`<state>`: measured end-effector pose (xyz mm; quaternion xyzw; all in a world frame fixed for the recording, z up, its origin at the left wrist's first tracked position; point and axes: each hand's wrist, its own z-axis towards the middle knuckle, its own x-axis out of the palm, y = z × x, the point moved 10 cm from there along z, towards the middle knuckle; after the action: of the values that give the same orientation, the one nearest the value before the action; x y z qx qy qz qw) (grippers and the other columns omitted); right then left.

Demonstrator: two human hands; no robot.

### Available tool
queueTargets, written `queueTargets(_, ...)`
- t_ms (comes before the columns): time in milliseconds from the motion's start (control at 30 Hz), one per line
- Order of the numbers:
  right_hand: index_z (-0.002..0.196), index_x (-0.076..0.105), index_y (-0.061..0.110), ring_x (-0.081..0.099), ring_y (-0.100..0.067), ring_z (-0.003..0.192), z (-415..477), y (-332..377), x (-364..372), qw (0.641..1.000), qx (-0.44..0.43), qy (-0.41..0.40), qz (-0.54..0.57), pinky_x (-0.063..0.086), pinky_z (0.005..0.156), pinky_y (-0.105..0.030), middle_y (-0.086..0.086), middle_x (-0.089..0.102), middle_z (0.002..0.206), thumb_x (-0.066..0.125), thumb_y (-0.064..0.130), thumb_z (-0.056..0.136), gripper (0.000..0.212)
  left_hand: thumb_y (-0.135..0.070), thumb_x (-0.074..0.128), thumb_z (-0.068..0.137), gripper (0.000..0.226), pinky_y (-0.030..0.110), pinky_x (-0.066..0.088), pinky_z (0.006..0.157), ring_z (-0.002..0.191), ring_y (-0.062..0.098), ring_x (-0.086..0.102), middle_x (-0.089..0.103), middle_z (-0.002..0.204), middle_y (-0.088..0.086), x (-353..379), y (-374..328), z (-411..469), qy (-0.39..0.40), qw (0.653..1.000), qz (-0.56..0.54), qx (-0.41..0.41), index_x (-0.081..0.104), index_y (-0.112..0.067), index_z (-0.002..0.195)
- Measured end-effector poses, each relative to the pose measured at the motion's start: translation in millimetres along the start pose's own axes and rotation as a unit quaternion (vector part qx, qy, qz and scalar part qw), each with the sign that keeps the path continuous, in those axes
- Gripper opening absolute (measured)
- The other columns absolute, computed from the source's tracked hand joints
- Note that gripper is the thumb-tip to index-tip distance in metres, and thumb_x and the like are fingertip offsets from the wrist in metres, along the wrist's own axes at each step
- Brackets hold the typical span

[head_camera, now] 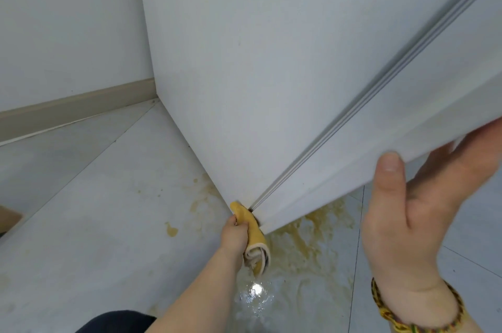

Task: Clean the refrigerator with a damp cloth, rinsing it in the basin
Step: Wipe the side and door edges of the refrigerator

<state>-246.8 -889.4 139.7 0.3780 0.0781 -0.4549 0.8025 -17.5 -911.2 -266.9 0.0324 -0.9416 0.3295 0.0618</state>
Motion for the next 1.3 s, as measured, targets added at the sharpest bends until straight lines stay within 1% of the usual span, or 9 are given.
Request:
queueTargets(100, 0.134, -0.005, -0.006, 0.0, -0.054, 0.135, -52.7, 62.8, 75.4, 1.0, -0.015, 0.003, 0.011, 0.009, 0.114, -0.057, -0.042, -0.009, 0.142, 0.038, 0.006, 0.088, 0.064, -0.001, 0.038, 0.093, 0.018, 0.027, 0.045, 0.064, 0.069, 0.018, 0.053, 0.056, 0.08, 0.007, 4.5, -18.9, -24.8, 0.026, 0.999, -0.017, 0.01, 0.05, -0.012, 0.102)
queueTargets(200, 0.141, -0.002, 0.017, -0.002, -0.046, 0.138, -69.1, 81.4, 95.7, 0.999, -0.025, -0.017, 0.027, 0.006, 0.115, -0.054, -0.019, -0.006, 0.148, 0.037, 0.015, 0.092, 0.062, -0.002, 0.041, 0.092, 0.022, 0.032, 0.049, 0.071, 0.076, 0.024, 0.058, 0.061, 0.091, 0.013, 10.2, -38.3, -54.0, 0.055, 0.998, -0.005, 0.035, 0.056, -0.011, 0.106)
queueTargets(300, 0.143, -0.002, 0.041, -0.005, -0.021, 0.143, -65.1, 83.1, 82.6, 0.999, -0.043, -0.025, 0.019, 0.004, 0.118, -0.042, 0.015, -0.006, 0.153, 0.033, 0.027, 0.097, 0.059, -0.004, 0.043, 0.092, 0.023, 0.036, 0.05, 0.079, 0.082, 0.027, 0.06, 0.063, 0.094, 0.012, 15.2, -64.8, -87.7, 0.057, 0.996, -0.004, 0.071, 0.059, -0.012, 0.106)
queueTargets(400, 0.142, -0.003, 0.043, -0.006, -0.006, 0.141, -70.4, 90.5, 86.4, 0.998, -0.049, -0.009, 0.029, 0.004, 0.118, -0.034, 0.029, -0.009, 0.148, 0.03, 0.033, 0.098, 0.056, -0.005, 0.045, 0.092, 0.021, 0.031, 0.05, 0.072, 0.076, 0.022, 0.06, 0.065, 0.086, 0.009, 23.0, -93.0, -122.1, 0.074, 0.99, -0.016, 0.122, 0.062, -0.018, 0.092)
queueTargets(600, 0.143, -0.008, 0.039, -0.009, -0.002, 0.141, -69.3, 84.8, 86.2, 0.999, -0.04, -0.012, -0.003, 0.0, 0.115, -0.02, 0.027, -0.012, 0.149, 0.029, 0.038, 0.097, 0.059, -0.002, 0.048, 0.09, 0.025, 0.027, 0.051, 0.064, 0.067, 0.017, 0.061, 0.066, 0.072, 0.003, 32.2, -140.7, -174.3, 0.124, 0.969, -0.052, 0.209, 0.066, -0.018, 0.08)
queueTargets(800, 0.144, -0.011, 0.033, -0.009, -0.007, 0.142, -65.1, 84.5, 87.6, 0.995, -0.063, -0.059, -0.054, 0.0, 0.116, -0.024, 0.021, -0.015, 0.151, 0.035, 0.029, 0.095, 0.066, 0.0, 0.049, 0.089, 0.025, 0.019, 0.049, 0.055, 0.061, 0.009, 0.061, 0.066, 0.066, -0.006, 28.0, -137.8, -160.4, 0.094, 0.968, -0.046, 0.229, 0.065, -0.018, 0.084)
queueTargets(967, 0.143, -0.009, 0.036, -0.007, -0.006, 0.141, -68.4, 83.8, 87.2, 0.996, -0.054, -0.061, -0.042, 0.004, 0.116, -0.025, 0.024, -0.012, 0.15, 0.036, 0.026, 0.095, 0.067, 0.0, 0.044, 0.089, 0.018, 0.031, 0.047, 0.071, 0.081, 0.026, 0.057, 0.06, 0.081, 0.008, 11.5, -87.6, -101.3, -0.02, 0.993, 0.014, 0.112, 0.057, -0.012, 0.089)
queueTargets(1133, 0.143, -0.011, 0.038, -0.009, -0.004, 0.141, -67.5, 81.0, 85.2, 0.995, -0.064, -0.047, -0.054, 0.004, 0.117, -0.026, 0.026, -0.015, 0.149, 0.035, 0.031, 0.096, 0.066, -0.001, 0.033, 0.089, 0.025, 0.04, 0.048, 0.083, 0.092, 0.034, 0.057, 0.057, 0.093, 0.017, 11.3, -65.9, -71.7, -0.028, 0.998, 0.052, 0.003, 0.054, 0.0, 0.104)
queueTargets(1300, 0.143, -0.007, 0.038, -0.007, -0.003, 0.141, -69.3, 83.2, 84.9, 0.997, -0.036, -0.055, -0.039, 0.005, 0.115, -0.021, 0.011, -0.002, 0.152, 0.036, 0.027, 0.095, 0.065, 0.002, 0.041, 0.089, 0.023, 0.027, 0.042, 0.059, 0.062, 0.023, 0.052, 0.052, 0.068, 0.01, 16.5, -100.3, -112.2, 0.021, 0.997, 0.001, 0.077, 0.051, -0.011, 0.074)
